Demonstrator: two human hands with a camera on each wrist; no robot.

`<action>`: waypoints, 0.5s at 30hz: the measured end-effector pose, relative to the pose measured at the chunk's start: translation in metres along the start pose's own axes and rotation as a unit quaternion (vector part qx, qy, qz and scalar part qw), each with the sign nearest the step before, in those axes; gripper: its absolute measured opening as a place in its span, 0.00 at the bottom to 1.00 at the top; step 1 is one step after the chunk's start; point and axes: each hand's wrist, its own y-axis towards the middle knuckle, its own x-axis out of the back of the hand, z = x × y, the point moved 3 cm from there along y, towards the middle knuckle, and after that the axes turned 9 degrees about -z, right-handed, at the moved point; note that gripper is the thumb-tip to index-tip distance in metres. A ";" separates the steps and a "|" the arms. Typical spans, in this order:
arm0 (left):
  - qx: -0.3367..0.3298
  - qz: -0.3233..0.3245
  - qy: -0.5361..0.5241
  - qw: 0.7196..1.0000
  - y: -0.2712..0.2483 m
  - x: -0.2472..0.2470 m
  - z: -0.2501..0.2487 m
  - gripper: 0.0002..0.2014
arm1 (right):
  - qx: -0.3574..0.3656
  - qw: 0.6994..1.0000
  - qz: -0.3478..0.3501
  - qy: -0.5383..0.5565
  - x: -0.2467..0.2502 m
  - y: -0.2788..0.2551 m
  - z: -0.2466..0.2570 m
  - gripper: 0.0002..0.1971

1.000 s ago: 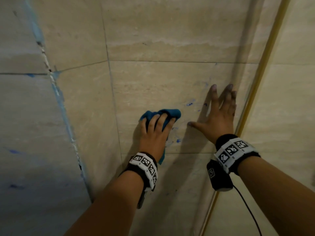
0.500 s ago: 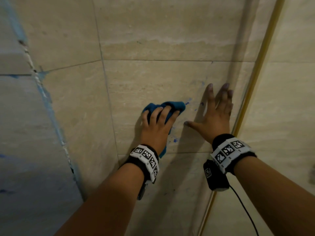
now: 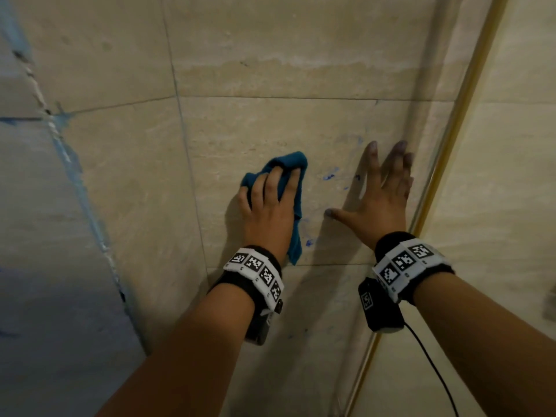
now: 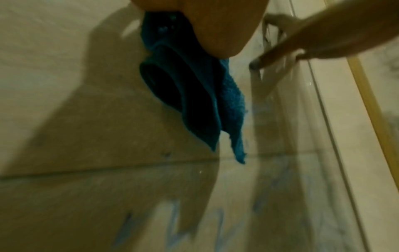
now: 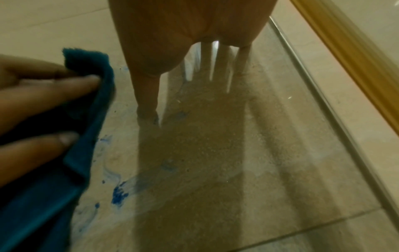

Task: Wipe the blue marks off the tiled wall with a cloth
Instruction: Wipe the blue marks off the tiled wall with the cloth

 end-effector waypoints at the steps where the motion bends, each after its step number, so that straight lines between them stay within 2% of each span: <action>1: -0.009 0.010 -0.001 1.000 -0.004 -0.001 -0.002 0.41 | 0.001 1.000 -0.001 0.000 -0.001 0.000 -0.001 0.67; 6: -0.159 0.062 -0.009 0.985 -0.050 -0.014 -0.002 0.43 | 0.004 1.000 -0.008 0.005 -0.003 0.000 -0.003 0.67; 8: -0.190 0.089 -0.001 0.978 -0.063 -0.015 0.002 0.43 | 0.004 1.000 -0.010 0.006 -0.003 0.000 -0.003 0.67; 12: -0.194 0.132 0.053 0.971 -0.061 -0.010 0.004 0.47 | 0.007 1.000 -0.013 0.004 -0.003 0.000 -0.003 0.66; 15: -0.115 0.122 0.058 0.984 -0.041 -0.006 0.008 0.53 | 0.005 1.000 -0.011 -0.002 -0.003 0.000 -0.002 0.66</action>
